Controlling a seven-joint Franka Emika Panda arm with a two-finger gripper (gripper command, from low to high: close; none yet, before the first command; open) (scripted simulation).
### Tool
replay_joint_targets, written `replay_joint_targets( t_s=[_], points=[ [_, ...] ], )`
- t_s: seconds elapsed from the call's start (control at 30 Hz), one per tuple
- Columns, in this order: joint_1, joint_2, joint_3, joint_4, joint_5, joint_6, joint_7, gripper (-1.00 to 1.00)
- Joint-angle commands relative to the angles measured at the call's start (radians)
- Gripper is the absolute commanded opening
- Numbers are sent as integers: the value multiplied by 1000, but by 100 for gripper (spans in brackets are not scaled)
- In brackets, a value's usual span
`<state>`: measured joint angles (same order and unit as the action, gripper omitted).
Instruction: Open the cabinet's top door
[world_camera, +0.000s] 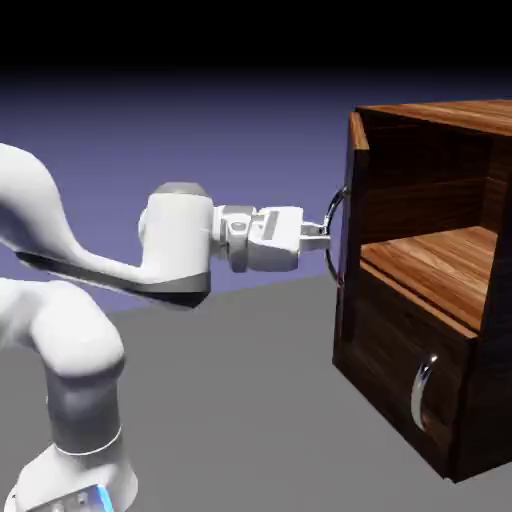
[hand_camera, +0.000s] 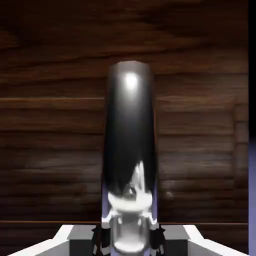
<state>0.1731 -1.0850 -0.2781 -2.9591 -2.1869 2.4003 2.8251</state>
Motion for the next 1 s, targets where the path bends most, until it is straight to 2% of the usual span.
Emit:
replay_joint_targets(
  t_s=[0.0, 0.27, 0.5, 0.73, 0.97],
  points=[
    [-4, -16, 29, -14, 45, -19, -17, -100],
    [22, -111, 268, -84, 393, -189, -121, -100],
    [90, -109, 502, -80, 698, -388, -161, -100],
    [122, 8, 756, 13, 987, -623, -144, -100],
    [38, 208, 1009, 208, 1223, -880, -86, -100]
  ],
)
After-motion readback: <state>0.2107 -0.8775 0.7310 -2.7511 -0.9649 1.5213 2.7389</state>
